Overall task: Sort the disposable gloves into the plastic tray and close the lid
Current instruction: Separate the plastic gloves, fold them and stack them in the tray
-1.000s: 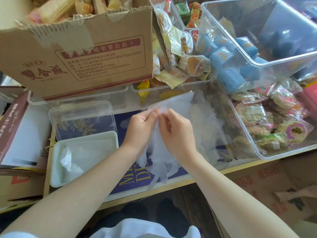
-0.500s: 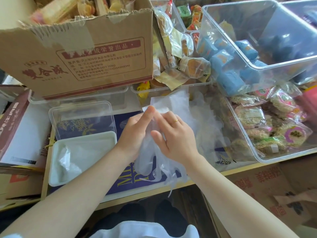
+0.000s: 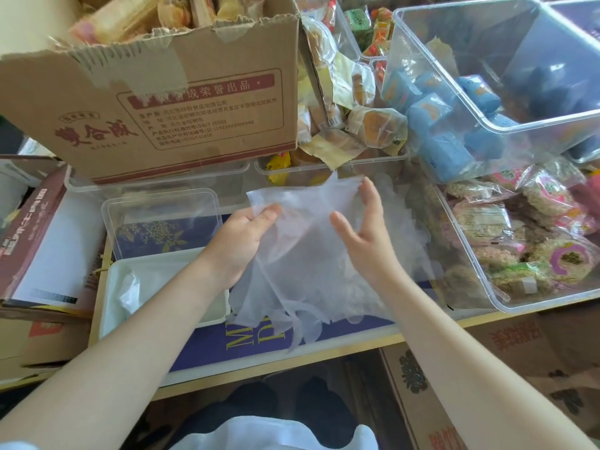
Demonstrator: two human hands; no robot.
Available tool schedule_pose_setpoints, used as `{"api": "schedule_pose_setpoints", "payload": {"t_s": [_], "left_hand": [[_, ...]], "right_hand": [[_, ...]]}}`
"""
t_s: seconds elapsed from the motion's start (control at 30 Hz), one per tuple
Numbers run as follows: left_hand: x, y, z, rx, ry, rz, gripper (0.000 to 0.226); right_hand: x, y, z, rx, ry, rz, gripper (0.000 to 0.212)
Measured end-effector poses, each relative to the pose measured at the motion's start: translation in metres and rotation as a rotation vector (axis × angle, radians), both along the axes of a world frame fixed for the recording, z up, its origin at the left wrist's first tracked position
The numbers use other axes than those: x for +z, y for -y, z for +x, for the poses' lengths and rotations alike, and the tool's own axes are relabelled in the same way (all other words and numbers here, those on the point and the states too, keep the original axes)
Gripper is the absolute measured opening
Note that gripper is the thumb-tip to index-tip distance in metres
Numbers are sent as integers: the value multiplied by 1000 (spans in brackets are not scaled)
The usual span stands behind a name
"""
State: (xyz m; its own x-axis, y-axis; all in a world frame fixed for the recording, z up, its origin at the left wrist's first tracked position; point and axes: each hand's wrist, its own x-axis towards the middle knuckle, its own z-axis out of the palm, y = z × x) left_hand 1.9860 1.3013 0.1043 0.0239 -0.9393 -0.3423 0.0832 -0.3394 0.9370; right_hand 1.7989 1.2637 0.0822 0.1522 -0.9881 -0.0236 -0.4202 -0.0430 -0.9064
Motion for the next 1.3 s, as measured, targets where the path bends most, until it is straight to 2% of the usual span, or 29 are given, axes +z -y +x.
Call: {"api": "schedule_pose_setpoints", "payload": {"t_s": [0.03,0.1,0.17,0.2,0.33,0.47,0.57,0.67,0.73,0.87,0.93,0.97,1.0,1.07,1.13,1.2,1.23,1.3], "left_hand": [[0,0,2,-40,24,-13,28],[2,2,5,-54,63,-37,29],[3,6,7,-3,72,-52,29],[1,8,9,14,81,-54,26],[-14,5,17,-134,150,86,14],[-48,-6,21,-305,162,267,17],[-82,-4,16,-249,382,319,12],[-109,0,6,-176,580,353,19],[-123,-3,5,-204,614,372,24],[-130,-11,4,-314,719,446,21],[-129,-14,-1,-317,627,497,15],[-129,-15,-3,-303,549,526,14],[-130,-16,-4,-286,484,547,14],[-132,-18,-5,-247,400,571,15],[-133,-18,-6,-209,338,590,17],[-133,-17,-7,-195,335,585,14],[-133,-17,-7,-201,379,570,12],[-134,-17,-7,-220,532,520,14]], "right_hand": [[2,6,-4,20,102,123,68],[7,15,-11,108,267,246,44],[8,19,-12,174,292,295,13],[8,19,-12,180,275,314,7],[-6,23,-11,58,223,336,22],[-45,32,-16,-85,75,326,19],[-75,37,-19,-188,-37,442,14],[-101,38,-23,-200,-133,614,31],[-118,37,-26,-216,-164,600,40],[-129,33,-31,-247,-115,540,37],[-128,34,-31,-269,-81,507,38],[-126,33,-31,-264,-126,467,41],[-125,32,-31,-233,-268,388,44],[-119,23,-26,-71,-556,78,44],[-115,5,-14,295,-503,-221,33],[-115,-17,-1,704,-479,-364,31],[-117,-25,5,844,-542,-393,33],[-122,-35,14,965,-695,-433,35]]}}
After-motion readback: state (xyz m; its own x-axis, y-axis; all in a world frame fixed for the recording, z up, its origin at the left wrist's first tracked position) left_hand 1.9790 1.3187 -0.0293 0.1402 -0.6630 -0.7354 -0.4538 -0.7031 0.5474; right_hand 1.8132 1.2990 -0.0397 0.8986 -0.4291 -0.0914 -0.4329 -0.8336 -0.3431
